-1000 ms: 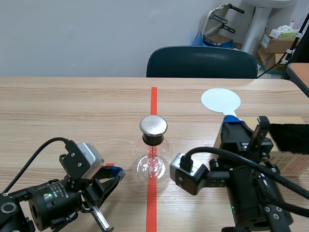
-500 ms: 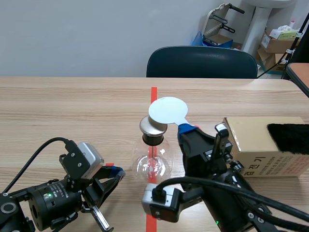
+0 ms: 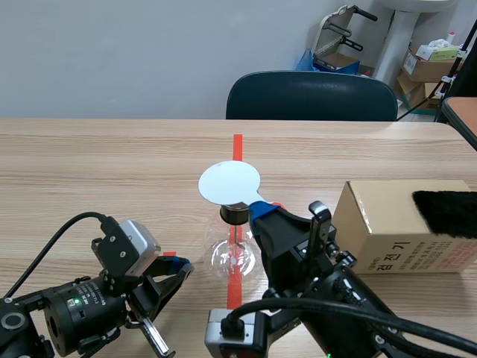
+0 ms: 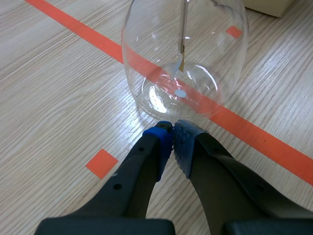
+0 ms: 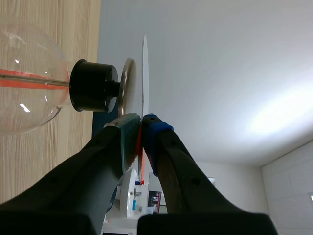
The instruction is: Do the electroscope experiment
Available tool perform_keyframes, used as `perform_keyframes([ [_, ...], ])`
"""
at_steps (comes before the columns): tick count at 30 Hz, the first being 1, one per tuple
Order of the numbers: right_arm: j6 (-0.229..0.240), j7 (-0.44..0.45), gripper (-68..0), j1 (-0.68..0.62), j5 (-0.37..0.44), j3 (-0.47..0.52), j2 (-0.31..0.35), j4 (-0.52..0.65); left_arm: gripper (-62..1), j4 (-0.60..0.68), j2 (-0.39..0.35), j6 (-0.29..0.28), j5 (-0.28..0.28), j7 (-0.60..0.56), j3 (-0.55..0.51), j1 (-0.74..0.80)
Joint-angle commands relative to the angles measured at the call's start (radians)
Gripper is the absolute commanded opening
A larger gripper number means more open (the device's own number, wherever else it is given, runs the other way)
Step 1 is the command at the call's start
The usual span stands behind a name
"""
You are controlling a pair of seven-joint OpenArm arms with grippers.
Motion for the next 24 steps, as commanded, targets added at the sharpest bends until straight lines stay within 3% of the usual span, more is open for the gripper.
perform_keyframes([
  [1,-0.011,0.000,-66.7,0.010,-0.001,0.002,0.011,0.021,-55.6,0.014,0.005,0.001,-0.001,-0.017,-0.008,-0.003],
  [24,-0.011,-0.013,-66.7,0.010,-0.001,0.002,0.011,0.021,-55.6,0.014,0.005,0.001,-0.001,-0.018,-0.008,-0.003],
])
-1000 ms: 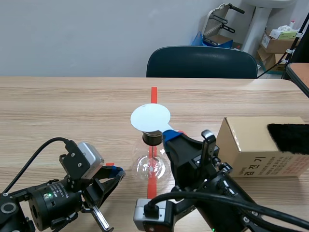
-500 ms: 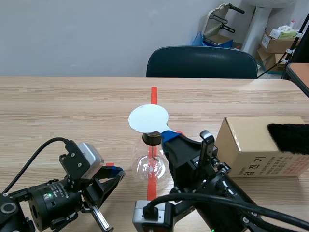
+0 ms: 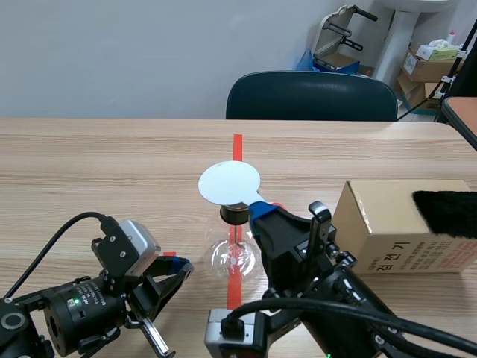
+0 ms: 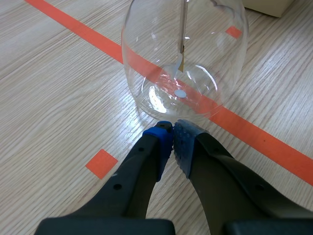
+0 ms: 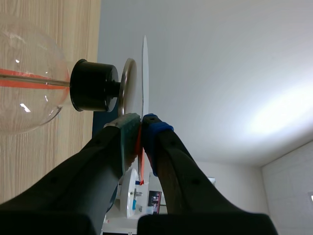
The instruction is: Do the electroscope experiment
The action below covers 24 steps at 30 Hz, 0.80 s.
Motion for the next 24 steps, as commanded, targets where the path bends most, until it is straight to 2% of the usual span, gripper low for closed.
perform_keyframes([
  [1,-0.011,-0.019,-66.7,0.010,-0.001,0.002,0.011,0.021,-55.6,0.014,0.005,0.001,-0.001,-0.018,-0.008,-0.003],
  [7,-0.011,-0.145,-66.7,0.010,-0.001,0.002,0.011,0.021,-55.6,0.014,0.005,0.001,-0.001,-0.018,-0.008,-0.003],
  [24,-0.011,-0.590,-66.7,0.010,-0.001,0.002,0.011,0.021,-55.6,0.014,0.005,0.001,-0.001,-0.018,-0.008,-0.003],
])
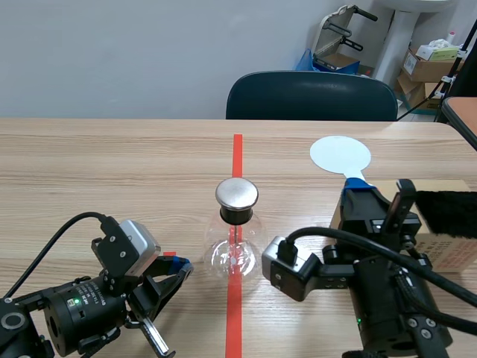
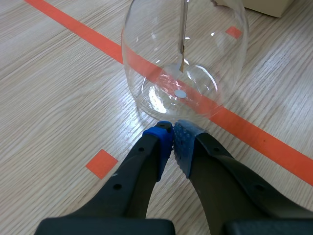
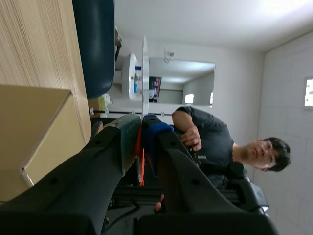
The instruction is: Do the electroscope experiment
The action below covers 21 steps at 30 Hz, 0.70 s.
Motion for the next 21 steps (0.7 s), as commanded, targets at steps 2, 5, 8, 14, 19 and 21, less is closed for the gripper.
perform_keyframes([
  [2,-0.011,-0.045,-66.7,0.010,-0.001,0.002,0.011,0.021,-55.6,0.014,0.005,0.001,-0.001,-0.018,-0.008,-0.003],
  [5,-0.011,-0.092,-66.7,0.010,-0.001,0.002,0.011,0.021,-55.6,0.014,0.005,0.001,-0.001,-0.018,-0.008,-0.003],
  [8,-0.011,-0.130,-66.7,0.010,-0.001,0.002,0.011,0.021,-55.6,0.014,0.005,0.001,-0.001,-0.017,-0.008,-0.003],
  [14,-0.011,-0.172,-66.7,0.010,-0.001,0.002,0.011,0.021,-55.6,0.014,0.005,0.001,-0.001,-0.017,-0.008,-0.003],
  [19,-0.011,-0.186,-66.7,0.010,-0.001,0.002,0.011,0.021,-55.6,0.014,0.005,0.001,-0.001,-0.018,-0.008,-0.003],
  [21,-0.011,-0.186,-66.7,0.009,-0.001,0.002,0.011,0.021,-55.6,0.014,0.005,0.001,-0.001,-0.020,-0.008,-0.003],
])
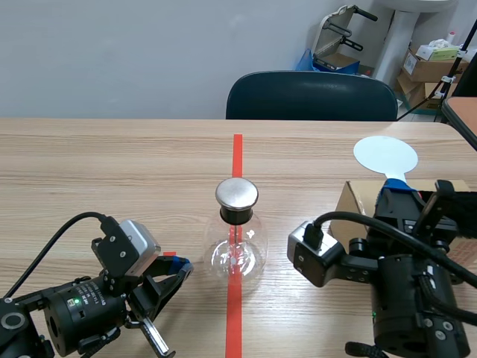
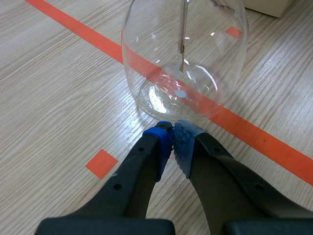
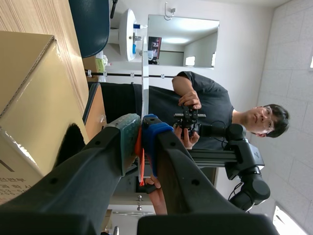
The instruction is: Do the electroscope experiment
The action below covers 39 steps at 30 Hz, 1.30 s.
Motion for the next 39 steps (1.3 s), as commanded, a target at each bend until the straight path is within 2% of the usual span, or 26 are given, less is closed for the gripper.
perform_keyframes([
  [1,-0.010,-0.007,-66.7,0.009,-0.001,0.002,0.011,0.021,-55.6,0.014,0.005,0.002,-0.001,-0.020,-0.008,-0.003],
  [39,-0.011,0.010,-66.7,0.012,-0.001,0.002,0.010,0.021,-55.6,0.014,0.005,0.002,-0.001,-0.020,-0.008,-0.003],
])
